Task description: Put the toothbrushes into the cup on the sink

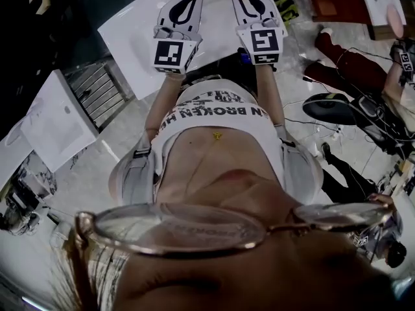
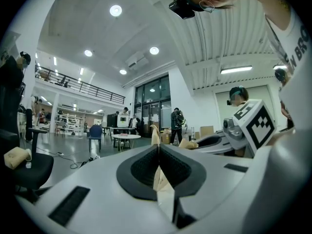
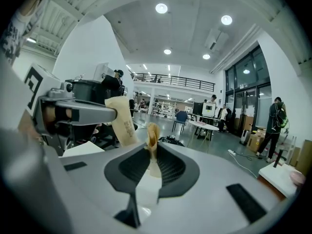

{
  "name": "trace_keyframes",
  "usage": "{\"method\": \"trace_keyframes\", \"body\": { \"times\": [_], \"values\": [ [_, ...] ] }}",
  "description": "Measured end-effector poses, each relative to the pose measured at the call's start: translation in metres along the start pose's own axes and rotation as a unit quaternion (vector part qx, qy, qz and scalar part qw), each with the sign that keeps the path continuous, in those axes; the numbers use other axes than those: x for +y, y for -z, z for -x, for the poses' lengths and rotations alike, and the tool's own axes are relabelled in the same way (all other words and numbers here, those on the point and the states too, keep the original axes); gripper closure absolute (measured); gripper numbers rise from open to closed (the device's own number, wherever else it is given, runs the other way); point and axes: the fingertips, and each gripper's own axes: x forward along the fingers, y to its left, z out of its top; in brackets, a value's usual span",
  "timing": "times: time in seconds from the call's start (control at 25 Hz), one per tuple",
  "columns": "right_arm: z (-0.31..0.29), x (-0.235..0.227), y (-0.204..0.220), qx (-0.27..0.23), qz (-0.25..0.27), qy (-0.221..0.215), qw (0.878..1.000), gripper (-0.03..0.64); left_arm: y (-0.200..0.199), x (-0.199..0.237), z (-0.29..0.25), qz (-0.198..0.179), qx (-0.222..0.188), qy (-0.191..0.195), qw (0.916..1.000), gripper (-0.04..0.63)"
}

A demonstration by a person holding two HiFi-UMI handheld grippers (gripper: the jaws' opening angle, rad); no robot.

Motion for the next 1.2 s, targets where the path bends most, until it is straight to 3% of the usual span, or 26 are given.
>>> {"method": "trace_keyframes", "body": {
  "times": [0.68, 1.2],
  "values": [
    [-0.002, -0.111, 0.023, 0.008, 0.006, -0.005, 1.0, 0.56, -0.006, -0.034, -0.069, 0.01, 0.008, -0.044, 0.999, 0.58],
    [-0.039, -0.146, 0.061, 0.046, 0.002, -0.004, 0.999, 0.56, -0.004, -0.034, -0.075, 0.011, 0.019, -0.068, 0.9974, 0.58]
  ]
}}
